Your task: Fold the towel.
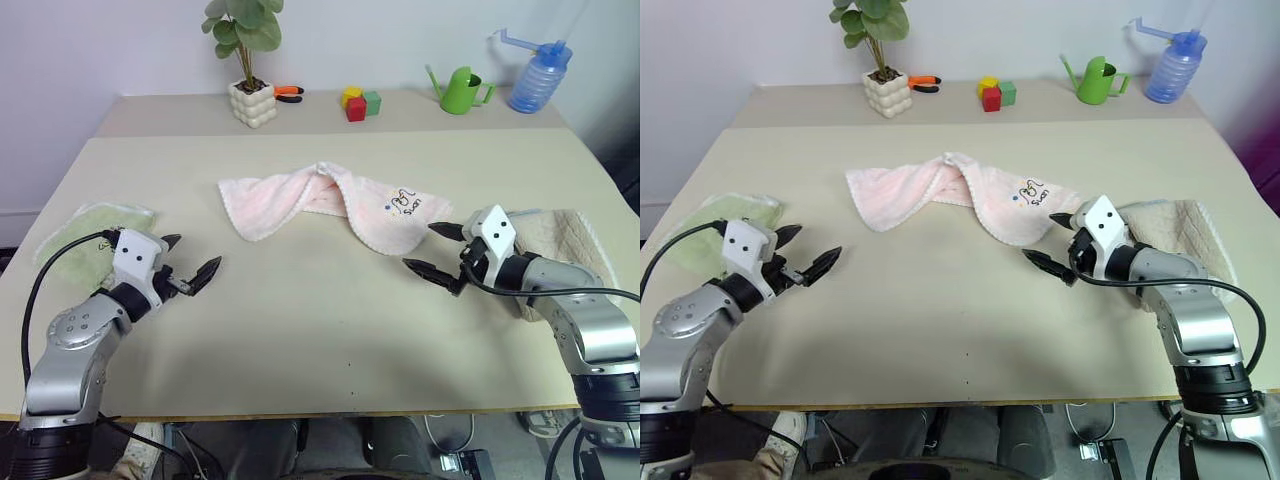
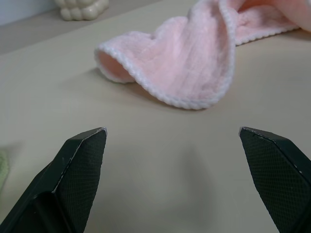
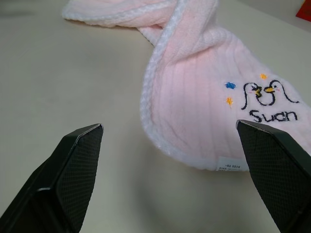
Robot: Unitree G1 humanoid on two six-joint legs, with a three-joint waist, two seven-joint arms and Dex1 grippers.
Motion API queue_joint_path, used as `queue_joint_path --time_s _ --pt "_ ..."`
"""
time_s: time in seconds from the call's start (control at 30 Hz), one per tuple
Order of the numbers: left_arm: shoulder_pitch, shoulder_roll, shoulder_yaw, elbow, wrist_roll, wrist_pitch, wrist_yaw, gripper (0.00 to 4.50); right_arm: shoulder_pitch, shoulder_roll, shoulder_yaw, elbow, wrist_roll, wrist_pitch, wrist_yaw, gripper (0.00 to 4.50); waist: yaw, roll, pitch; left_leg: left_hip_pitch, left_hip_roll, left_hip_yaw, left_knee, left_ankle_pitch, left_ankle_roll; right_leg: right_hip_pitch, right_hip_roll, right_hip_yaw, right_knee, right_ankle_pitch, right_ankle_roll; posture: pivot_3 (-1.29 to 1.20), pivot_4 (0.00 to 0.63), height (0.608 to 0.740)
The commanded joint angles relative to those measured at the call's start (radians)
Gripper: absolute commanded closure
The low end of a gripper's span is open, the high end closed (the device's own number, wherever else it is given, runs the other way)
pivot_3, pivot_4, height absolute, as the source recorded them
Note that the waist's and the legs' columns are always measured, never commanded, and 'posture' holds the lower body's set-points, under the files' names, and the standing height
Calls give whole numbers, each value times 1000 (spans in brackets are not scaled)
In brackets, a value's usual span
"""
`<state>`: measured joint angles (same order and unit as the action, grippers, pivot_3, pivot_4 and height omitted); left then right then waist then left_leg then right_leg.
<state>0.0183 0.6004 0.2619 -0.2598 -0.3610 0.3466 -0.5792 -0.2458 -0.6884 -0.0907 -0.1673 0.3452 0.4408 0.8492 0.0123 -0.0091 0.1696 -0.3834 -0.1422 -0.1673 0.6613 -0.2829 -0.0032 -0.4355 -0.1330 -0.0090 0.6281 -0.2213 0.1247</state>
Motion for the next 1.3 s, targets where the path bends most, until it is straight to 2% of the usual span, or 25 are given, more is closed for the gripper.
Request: queue_joint_path --time_s 0.03,0.23,0.47,0.67,0.83,0.97,1.17,1.27,1.3 --pt "13 -15 20 -51 -1 -7 24 0 -52 35 33 -31 19 -5 2 30 0 0 0 0 0 0 0 0 0 0 0 0 0 0 0 0 150 733" --pt "27 -30 5 -73 2 -3 35 0 -78 74 64 -53 9 4 -31 30 5 0 0 0 0 0 0 0 0 0 0 0 0 0 0 0 150 733" --pt "-1 -5 4 -62 0 3 9 0 -74 62 52 -108 18 28 -45 30 2 0 0 0 0 0 0 0 0 0 0 0 0 0 0 0 150 733" --pt "-89 22 -63 0 20 24 -40 0 -77 64 45 -183 62 108 -70 30 4 0 0 0 0 0 0 0 0 0 0 0 0 0 0 0 150 733" --pt "-271 10 -256 147 192 -25 -29 0 -56 89 65 -240 46 125 -129 30 8 0 0 0 0 0 0 0 0 0 0 0 0 0 0 0 150 733" --pt "-443 -46 -405 343 357 -78 27 0 -23 111 83 -289 34 132 -180 30 8 0 0 0 0 0 0 0 0 0 0 0 0 1 1 0 150 733" --pt "-559 -92 -444 567 412 -162 24 0 -2 126 90 -350 38 161 -226 30 1 0 0 -1 0 1 0 2 -3 -1 0 0 0 1 1 0 150 733" --pt "-604 -96 -429 669 417 -203 27 875 2 124 90 -368 38 167 -239 0 2 0 0 -1 0 1 0 0 0 -1 1 0 0 1 2 0 150 733" --pt "-612 -94 -417 694 413 -215 30 1324 1 126 93 -373 38 169 -244 0 1 0 0 0 0 1 0 0 0 -1 1 0 0 1 2 0 150 733"
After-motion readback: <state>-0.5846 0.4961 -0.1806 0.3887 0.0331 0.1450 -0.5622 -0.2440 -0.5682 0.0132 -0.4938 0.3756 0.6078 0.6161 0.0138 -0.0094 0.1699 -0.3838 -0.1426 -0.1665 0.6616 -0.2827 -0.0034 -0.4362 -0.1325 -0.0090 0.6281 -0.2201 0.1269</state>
